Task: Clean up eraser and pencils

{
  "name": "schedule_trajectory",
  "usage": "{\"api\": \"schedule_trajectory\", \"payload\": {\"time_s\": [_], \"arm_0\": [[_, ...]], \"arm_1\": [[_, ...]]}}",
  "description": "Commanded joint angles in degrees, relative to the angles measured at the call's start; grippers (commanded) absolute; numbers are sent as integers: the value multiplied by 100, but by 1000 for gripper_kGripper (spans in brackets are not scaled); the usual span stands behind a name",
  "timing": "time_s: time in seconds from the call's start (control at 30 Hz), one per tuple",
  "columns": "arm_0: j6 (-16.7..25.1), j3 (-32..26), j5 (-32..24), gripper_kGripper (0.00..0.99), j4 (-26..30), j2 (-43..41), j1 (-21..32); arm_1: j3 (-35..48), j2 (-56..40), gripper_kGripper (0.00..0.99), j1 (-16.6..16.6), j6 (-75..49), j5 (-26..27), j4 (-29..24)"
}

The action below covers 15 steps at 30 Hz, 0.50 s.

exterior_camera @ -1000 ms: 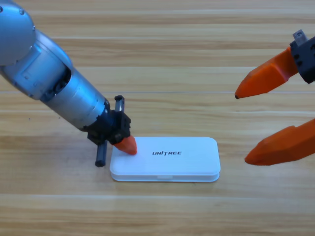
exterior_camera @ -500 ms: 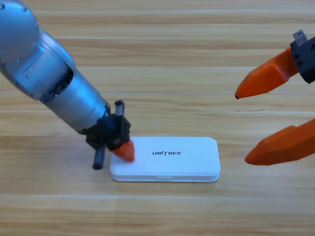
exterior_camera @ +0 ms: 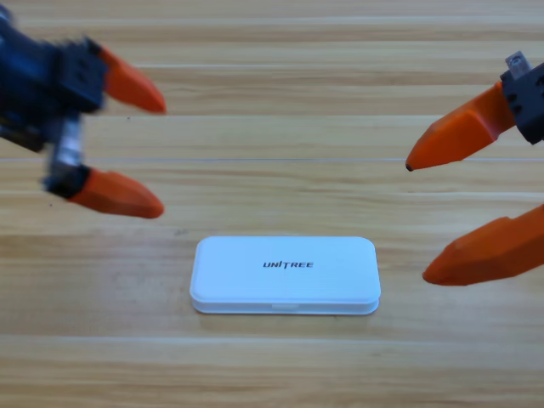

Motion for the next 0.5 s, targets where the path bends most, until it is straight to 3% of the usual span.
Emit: {"api": "schedule_trajectory", "payload": {"time_s": [0.03,0.2,0.5], "arm_0": [[-99,-1,-576,989,90,-486,-490],[-37,43,-1086,990,-77,-372,-744],[-99,52,-1069,989,-156,-187,-894]], "arm_1": [[42,190,974,151,15,52,-38],[51,199,974,160,15,43,-29],[51,190,974,151,15,43,-29]]}}
